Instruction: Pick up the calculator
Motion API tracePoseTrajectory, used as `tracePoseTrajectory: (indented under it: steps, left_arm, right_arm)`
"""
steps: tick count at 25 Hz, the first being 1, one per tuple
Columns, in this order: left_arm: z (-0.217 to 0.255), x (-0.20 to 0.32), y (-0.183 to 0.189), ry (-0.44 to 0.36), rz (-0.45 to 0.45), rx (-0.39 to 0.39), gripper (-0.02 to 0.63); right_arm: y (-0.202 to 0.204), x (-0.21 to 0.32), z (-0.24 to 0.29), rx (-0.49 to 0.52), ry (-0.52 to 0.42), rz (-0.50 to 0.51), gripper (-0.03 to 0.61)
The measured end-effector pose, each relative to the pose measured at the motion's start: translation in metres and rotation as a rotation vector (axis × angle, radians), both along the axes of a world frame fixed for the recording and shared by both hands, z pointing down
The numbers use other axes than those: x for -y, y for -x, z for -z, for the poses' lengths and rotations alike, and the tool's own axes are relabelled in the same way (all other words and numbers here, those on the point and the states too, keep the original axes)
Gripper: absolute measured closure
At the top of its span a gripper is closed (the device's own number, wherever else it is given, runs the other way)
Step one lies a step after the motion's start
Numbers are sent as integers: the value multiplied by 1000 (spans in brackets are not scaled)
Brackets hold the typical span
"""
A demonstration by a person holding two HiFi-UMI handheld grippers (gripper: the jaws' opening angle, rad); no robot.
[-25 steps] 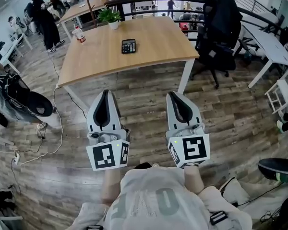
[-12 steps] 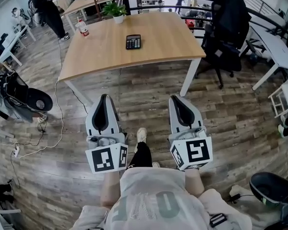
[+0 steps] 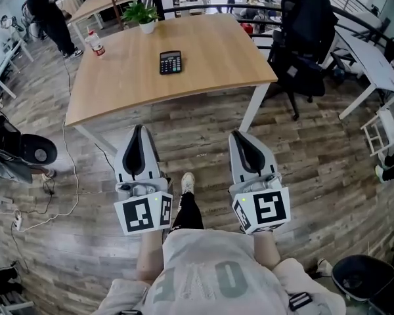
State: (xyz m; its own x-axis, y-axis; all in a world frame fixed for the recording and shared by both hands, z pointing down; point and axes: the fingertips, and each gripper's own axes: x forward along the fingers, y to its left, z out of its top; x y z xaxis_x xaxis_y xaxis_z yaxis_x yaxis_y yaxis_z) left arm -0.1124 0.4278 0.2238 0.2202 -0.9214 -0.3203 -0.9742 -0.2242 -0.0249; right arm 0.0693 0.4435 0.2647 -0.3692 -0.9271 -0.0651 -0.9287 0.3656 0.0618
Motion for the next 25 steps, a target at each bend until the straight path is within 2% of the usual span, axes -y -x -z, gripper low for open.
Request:
tracePoseTrajectory:
  steps: [6, 19, 25]
  left_arm:
    - [-8, 62, 7, 14, -16, -12, 604]
    - [8, 228, 60, 38, 3, -36, 604]
    - [7, 293, 84, 48, 4, -26, 604]
  right_arm:
    - [15, 59, -7, 4, 16, 19, 554]
    - [70, 232, 20, -49, 26, 33, 554]
    - [102, 293, 18, -83, 33, 62, 554]
